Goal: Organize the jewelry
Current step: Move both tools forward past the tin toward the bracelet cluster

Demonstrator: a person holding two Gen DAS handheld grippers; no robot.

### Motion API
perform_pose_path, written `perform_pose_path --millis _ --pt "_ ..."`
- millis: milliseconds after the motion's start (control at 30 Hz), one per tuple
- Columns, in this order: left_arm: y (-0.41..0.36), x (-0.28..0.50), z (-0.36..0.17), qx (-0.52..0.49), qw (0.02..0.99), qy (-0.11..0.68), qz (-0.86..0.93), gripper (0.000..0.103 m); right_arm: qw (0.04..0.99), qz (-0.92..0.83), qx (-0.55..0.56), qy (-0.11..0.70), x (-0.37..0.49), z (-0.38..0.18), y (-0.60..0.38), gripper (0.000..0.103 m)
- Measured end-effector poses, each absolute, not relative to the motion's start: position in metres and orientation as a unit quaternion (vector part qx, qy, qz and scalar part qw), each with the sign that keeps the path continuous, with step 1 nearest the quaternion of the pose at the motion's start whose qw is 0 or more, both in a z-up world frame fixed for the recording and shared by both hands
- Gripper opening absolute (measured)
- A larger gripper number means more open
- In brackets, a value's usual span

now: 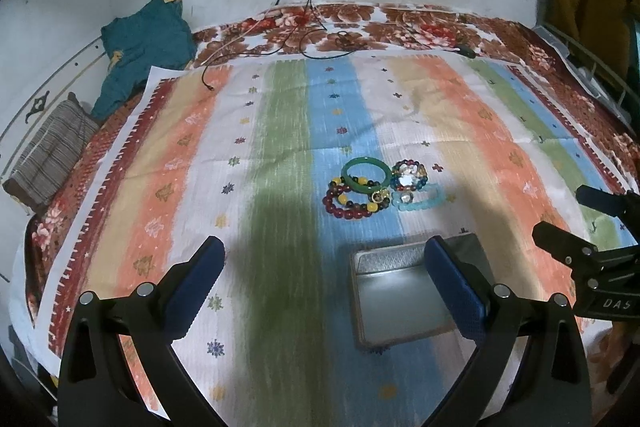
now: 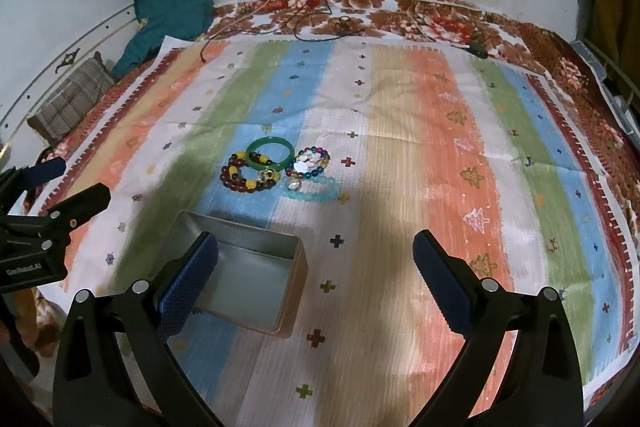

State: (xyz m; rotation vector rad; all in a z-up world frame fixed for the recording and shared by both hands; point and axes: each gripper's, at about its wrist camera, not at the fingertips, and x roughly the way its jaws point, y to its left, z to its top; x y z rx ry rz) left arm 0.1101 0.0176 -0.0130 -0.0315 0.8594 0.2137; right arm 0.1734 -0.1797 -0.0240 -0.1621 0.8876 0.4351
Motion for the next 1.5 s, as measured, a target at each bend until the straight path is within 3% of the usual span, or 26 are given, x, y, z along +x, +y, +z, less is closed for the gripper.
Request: perform_pose_path --millis 1500 --pt "0.056 0.221 -0.071 -0.061 0.868 0.483 0.102 0.097 0.838 0.185 -0.059 0.51 0.273 -0.076 -0.149 0.099"
